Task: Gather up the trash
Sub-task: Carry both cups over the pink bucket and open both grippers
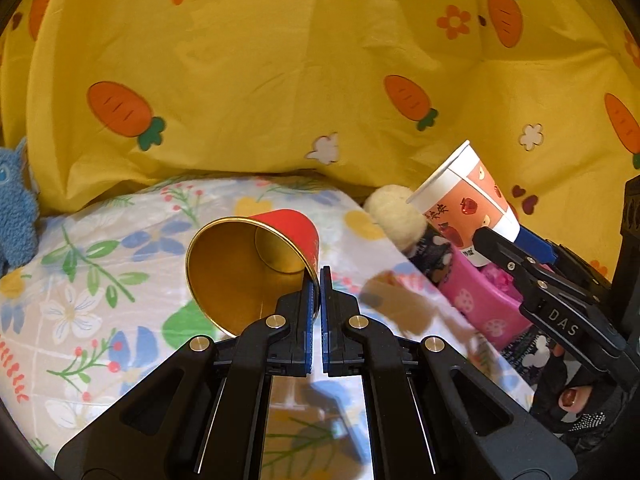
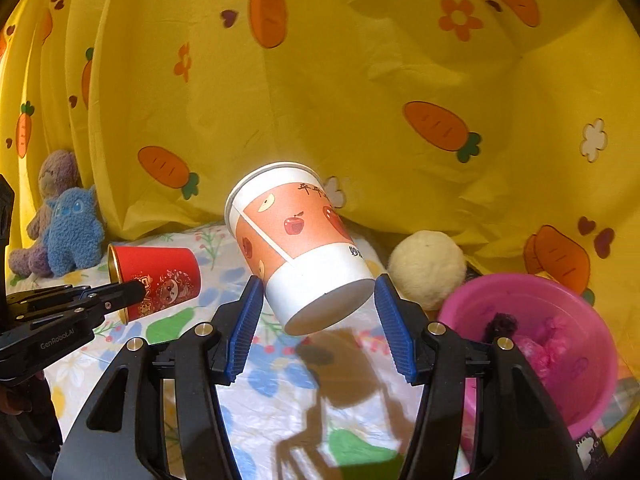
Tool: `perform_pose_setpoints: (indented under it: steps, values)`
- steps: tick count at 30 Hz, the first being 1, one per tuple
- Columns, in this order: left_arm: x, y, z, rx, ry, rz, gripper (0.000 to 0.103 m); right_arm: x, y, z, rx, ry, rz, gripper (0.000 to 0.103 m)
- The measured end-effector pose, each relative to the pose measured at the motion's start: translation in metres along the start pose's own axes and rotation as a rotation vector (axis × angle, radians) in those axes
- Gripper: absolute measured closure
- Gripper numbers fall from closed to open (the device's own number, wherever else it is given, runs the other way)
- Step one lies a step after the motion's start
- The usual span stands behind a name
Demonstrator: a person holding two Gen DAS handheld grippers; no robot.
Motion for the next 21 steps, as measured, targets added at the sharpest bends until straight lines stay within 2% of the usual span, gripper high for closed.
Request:
perform_pose_setpoints:
  steps: [6, 11, 15, 21]
  values:
    - [-0.011, 0.004, 0.095, 0.149, 0.103, 0.02, 0.101, 0.01, -0.048, 0.079, 0.183, 0.11, 0.043, 0.047]
    - [-0.018, 0.015, 0.168, 0.297, 0.144, 0.018, 0.101, 0.024, -0.076, 0.132, 0.314, 0.174, 0.063, 0.047]
    - [-0.013, 0.036, 0.21, 0.386, 0.163, -0.026, 0.101, 0.037, -0.088, 0.164, 0.362, 0.223, 0.067, 0.046]
    - [-0.003, 0.066, 0.244, 0.459, 0.168, -0.099, 0.101, 0.047, -0.092, 0.189, 0.383, 0.278, 0.068, 0.046]
Point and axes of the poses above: each gripper's, at about its wrist camera, not at the fingertips, and y roughly the way its jaws point, z to its right, x to its underside, the point moved 4 cm from there along y, roughly the way its jaws point, and after that the axes turned 8 degrees about -x, right-handed, at the moved point
